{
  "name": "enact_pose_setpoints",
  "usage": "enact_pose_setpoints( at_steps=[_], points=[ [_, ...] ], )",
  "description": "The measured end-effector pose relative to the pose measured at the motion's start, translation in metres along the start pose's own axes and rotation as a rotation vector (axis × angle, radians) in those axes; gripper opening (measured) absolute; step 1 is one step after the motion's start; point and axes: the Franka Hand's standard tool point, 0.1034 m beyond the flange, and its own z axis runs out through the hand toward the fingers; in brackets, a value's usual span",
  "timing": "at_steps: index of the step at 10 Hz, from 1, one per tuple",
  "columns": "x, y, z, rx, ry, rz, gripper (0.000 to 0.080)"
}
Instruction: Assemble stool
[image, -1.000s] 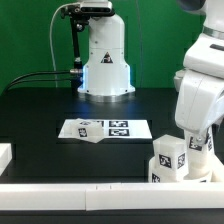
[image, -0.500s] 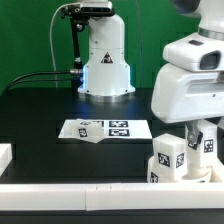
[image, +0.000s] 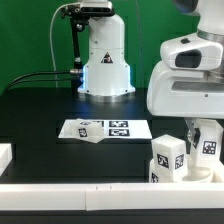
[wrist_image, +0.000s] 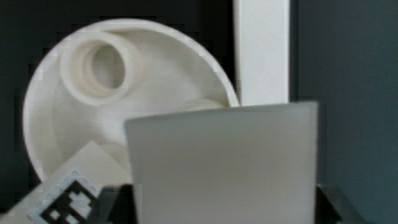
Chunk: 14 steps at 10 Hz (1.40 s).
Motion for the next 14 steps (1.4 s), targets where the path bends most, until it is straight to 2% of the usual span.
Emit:
enact_pose_setpoints(
  at_steps=[1,3,4,7,9,13,14],
  points=[
    [0.0004,0.0002,0.0005,0.02,0.014,0.168,0.0338],
    [-0.0006,0.0014,0.0025,0.093,0.054,0.519,0.0338],
    [-0.0006,0.0021,0.0025,0.105,0.051,0.603,0.0338],
    [-0.0003,0.002,0.0025,0.111,0.043,0.766,0.0338],
    [-0.0002,0.0028,0.0024,0.129,0.026,0.999,0.0338],
    [0.0046,0.003,0.0031,0.269,-0.008,1.578,0.0338],
    [0.0049,0.0032,0.0032,0.278,-0.026,1.65,0.0338]
  ],
)
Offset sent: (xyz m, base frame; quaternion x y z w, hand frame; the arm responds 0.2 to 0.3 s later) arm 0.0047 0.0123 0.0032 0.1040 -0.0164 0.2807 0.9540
